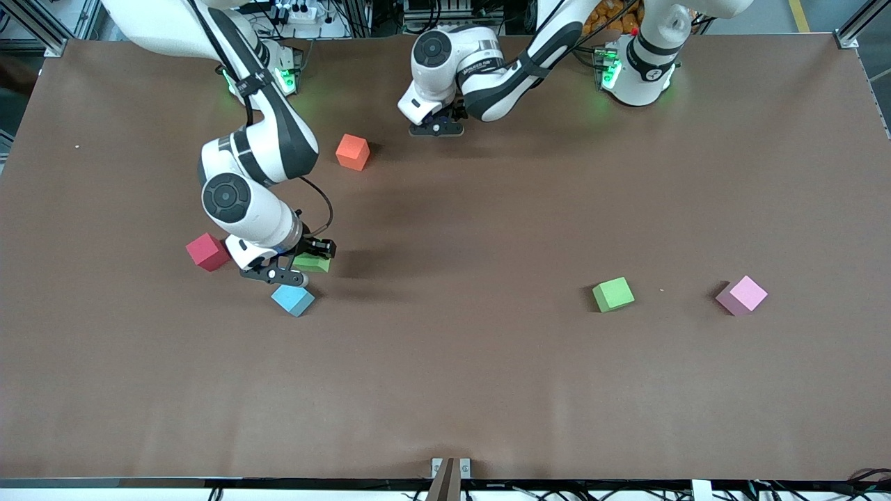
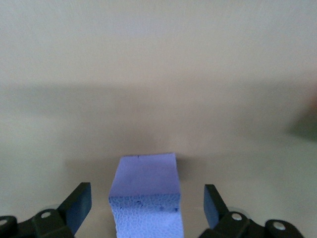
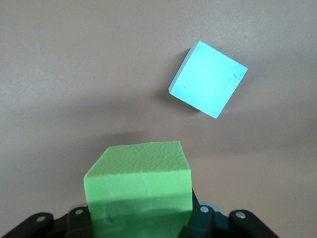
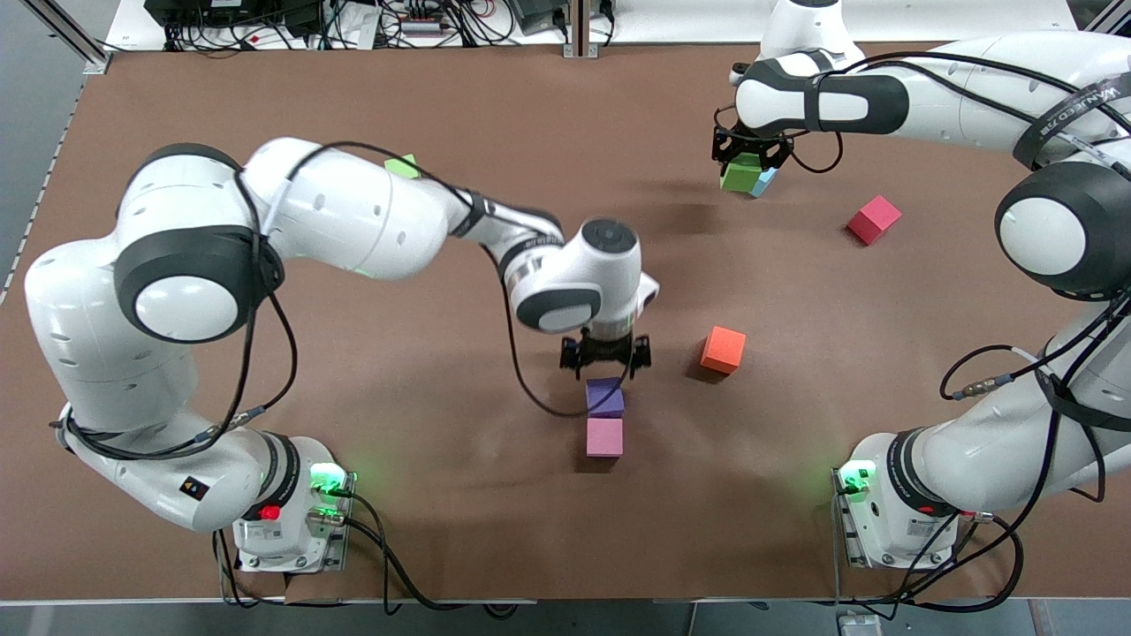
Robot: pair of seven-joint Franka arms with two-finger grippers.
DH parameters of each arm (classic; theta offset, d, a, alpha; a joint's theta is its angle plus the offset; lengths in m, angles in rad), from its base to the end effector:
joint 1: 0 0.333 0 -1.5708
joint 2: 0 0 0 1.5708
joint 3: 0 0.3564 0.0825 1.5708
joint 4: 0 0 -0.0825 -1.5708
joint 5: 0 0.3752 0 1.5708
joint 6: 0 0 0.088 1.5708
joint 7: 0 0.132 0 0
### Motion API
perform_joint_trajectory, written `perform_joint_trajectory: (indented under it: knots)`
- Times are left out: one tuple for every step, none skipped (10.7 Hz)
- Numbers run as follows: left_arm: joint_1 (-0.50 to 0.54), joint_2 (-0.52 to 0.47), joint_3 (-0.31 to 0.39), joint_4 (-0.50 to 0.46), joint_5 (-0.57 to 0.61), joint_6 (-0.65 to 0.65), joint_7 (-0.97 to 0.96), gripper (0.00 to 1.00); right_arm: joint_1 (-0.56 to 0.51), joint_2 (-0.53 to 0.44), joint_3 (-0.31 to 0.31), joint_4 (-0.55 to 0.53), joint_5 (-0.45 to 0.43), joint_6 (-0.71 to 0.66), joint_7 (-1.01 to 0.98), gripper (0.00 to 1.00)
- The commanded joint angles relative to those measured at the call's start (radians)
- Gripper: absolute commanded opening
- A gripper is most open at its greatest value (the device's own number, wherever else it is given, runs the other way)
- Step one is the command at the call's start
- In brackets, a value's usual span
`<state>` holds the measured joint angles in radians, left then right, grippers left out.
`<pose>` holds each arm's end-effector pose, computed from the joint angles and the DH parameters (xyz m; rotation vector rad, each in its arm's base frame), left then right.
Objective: Arrange blocks into number 1
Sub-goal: 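Place the green cube below purple with the right gripper while the left gripper reaches green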
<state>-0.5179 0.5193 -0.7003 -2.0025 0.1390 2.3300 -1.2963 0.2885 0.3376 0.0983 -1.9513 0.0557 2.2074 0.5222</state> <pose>0.2314 -0.5605 0.2644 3.1046 0.0524 -0.3704 0.5647 0.2301 0.3196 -3.0923 0.2706 0.1641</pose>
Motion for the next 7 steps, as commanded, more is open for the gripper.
perform_joint_trajectory:
  knots:
    - [0.102, -0.091, 0.002, 0.068, 0.036, -0.136, -0.012, 1.0, 0.062, -0.028, 0.0, -0.029, 0.006, 0.047, 0.013, 0.12]
    - [0.16, -0.111, 0.008, 0.07, 0.04, -0.135, 0.033, 1.0, 0.108, -0.025, 0.0, -0.029, 0.004, 0.076, 0.028, 0.12]
    - [0.203, -0.125, 0.037, 0.085, 0.051, -0.136, 0.12, 1.0, 0.157, -0.025, -0.002, -0.029, 0.001, 0.09, 0.062, 0.12]
    - [0.228, -0.14, 0.086, 0.097, 0.051, -0.136, 0.202, 1.0, 0.199, -0.026, -0.002, -0.029, -0.007, 0.092, 0.103, 0.12]
    - [0.26, -0.153, 0.131, 0.102, 0.051, -0.136, 0.3, 1.0, 0.249, -0.029, -0.003, -0.029, -0.01, 0.092, 0.151, 0.12]
    - [0.294, -0.156, 0.178, 0.105, 0.051, -0.136, 0.393, 1.0, 0.298, -0.029, -0.003, -0.029, -0.011, 0.092, 0.198, 0.12]
    - [0.309, -0.16, 0.253, 0.103, 0.051, -0.136, 0.485, 1.0, 0.342, -0.031, -0.003, -0.031, -0.011, 0.089, 0.244, 0.12]
